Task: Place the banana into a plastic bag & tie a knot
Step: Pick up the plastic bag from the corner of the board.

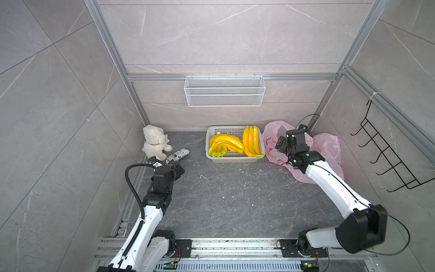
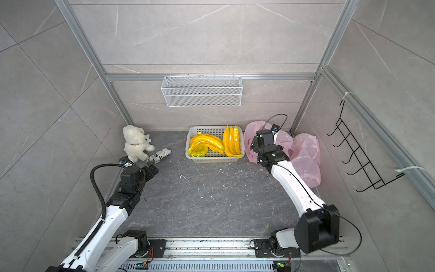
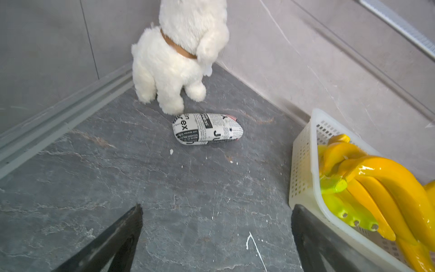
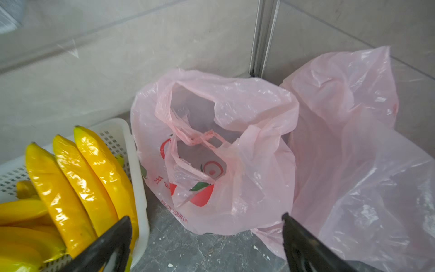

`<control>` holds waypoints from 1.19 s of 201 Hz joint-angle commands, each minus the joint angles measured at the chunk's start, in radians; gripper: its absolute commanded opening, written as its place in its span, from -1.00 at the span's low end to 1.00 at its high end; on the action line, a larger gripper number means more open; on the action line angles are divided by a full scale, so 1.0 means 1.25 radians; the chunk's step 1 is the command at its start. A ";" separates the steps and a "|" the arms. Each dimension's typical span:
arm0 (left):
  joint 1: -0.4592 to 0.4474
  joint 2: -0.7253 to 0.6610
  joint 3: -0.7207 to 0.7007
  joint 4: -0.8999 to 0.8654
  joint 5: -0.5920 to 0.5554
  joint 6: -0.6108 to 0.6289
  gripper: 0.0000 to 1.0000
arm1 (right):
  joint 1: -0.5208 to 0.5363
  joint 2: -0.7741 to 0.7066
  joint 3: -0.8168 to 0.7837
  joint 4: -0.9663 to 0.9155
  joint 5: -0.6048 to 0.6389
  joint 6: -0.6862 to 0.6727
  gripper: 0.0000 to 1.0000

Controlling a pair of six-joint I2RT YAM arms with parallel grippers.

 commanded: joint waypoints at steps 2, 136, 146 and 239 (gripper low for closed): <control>0.001 0.040 0.045 -0.046 0.068 -0.014 0.99 | -0.005 0.063 0.098 -0.191 0.023 0.037 0.99; -0.041 0.090 0.104 -0.110 0.116 0.035 0.99 | -0.083 0.296 0.247 -0.278 0.071 0.083 0.19; -0.058 0.092 0.115 -0.117 0.109 0.035 0.99 | -0.084 0.285 0.232 -0.273 0.078 0.085 -0.10; -0.309 0.170 0.329 -0.238 0.008 0.051 0.95 | -0.083 -0.106 0.014 -0.159 0.043 0.033 -1.00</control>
